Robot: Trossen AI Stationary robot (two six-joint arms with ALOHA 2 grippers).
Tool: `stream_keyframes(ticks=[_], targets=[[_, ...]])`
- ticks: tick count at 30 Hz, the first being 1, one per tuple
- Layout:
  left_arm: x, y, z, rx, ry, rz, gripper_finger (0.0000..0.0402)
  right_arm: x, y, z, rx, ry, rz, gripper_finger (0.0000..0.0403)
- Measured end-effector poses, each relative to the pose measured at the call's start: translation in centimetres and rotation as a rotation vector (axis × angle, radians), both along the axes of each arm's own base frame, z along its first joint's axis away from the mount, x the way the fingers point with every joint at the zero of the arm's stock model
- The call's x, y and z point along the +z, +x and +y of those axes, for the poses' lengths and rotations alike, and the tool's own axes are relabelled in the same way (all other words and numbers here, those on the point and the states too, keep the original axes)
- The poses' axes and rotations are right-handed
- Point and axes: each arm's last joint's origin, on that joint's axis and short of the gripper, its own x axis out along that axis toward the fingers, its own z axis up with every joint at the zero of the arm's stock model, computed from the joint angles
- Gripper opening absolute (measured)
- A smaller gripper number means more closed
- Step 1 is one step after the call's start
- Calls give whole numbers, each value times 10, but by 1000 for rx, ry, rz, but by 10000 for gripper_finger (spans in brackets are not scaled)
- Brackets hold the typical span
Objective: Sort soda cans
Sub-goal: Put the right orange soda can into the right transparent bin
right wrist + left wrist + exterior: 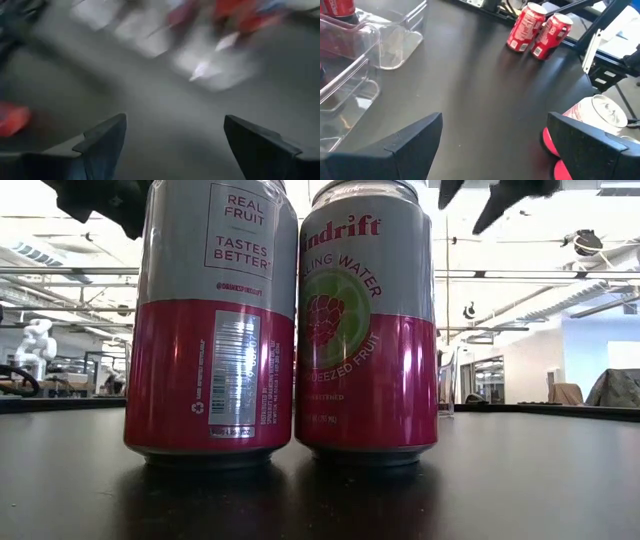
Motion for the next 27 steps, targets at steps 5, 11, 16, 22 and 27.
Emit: stream_keyframes(ticks=[5,11,16,22,27], targets=[[2,1,-3,-80,-68,-21,367,-43,11,43,322,40,-287,329],[16,6,-4,-77,-134,-162,367,-79,-5,72,439,70,-270,329],[23,8,-3,-13,-265,-228,367,-99,-20,88,410,151,-233,329],[32,9,0,96,-279,-330,367,-99,-28,104,460,180,-253,329],[38,10,2,174,-269,-408,367,-98,-34,113,493,196,-260,329]])
